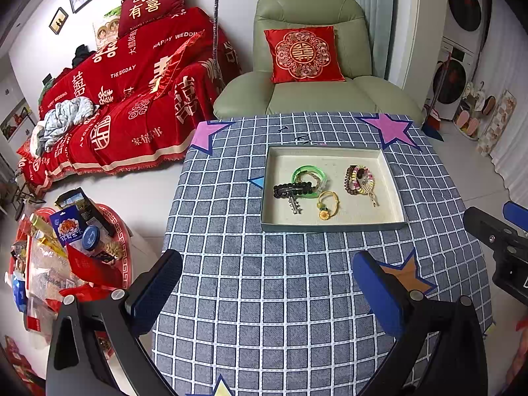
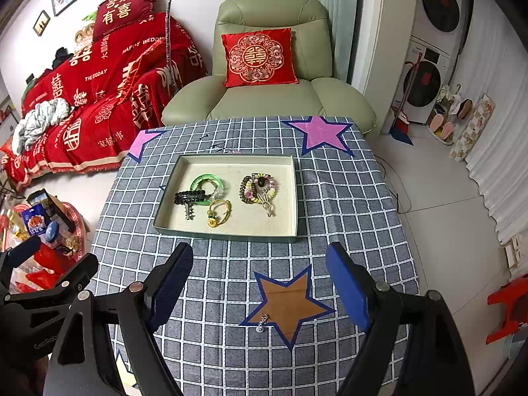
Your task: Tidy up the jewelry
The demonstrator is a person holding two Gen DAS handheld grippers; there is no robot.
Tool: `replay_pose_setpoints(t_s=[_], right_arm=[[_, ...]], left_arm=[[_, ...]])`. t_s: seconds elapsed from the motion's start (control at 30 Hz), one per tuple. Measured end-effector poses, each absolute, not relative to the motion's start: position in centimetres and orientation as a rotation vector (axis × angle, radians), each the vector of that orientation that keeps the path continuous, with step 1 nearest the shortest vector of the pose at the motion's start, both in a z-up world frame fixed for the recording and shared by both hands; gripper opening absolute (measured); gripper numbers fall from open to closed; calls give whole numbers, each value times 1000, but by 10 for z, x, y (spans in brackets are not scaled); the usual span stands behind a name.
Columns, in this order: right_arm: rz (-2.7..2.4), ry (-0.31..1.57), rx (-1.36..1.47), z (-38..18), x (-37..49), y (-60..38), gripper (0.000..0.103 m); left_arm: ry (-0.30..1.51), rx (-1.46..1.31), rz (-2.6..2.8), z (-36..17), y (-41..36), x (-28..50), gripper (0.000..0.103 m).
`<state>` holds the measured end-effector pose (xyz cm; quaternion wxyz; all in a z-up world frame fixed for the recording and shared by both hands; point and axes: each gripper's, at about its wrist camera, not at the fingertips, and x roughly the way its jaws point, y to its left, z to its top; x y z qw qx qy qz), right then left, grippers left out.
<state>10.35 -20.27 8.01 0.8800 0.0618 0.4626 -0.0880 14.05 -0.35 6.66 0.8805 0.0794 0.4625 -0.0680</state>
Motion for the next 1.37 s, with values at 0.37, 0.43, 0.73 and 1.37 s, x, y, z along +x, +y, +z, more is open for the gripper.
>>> replay_pose_setpoints(t_s=[0.37,0.43,0.73,1.37], right_arm=[[-186,961,130,81,103,-201,85],[-186,961,130,80,103,-201,85],[-183,962,129,80,103,-201,85],[-182,966,129,79,101,-200,85]], left_arm=[[963,163,-141,67,-5,142,103],[965,161,-141,67,-4,142,103],[964,161,-131,66,-5,142,103],[960,154,-143,64,-8,137,103]])
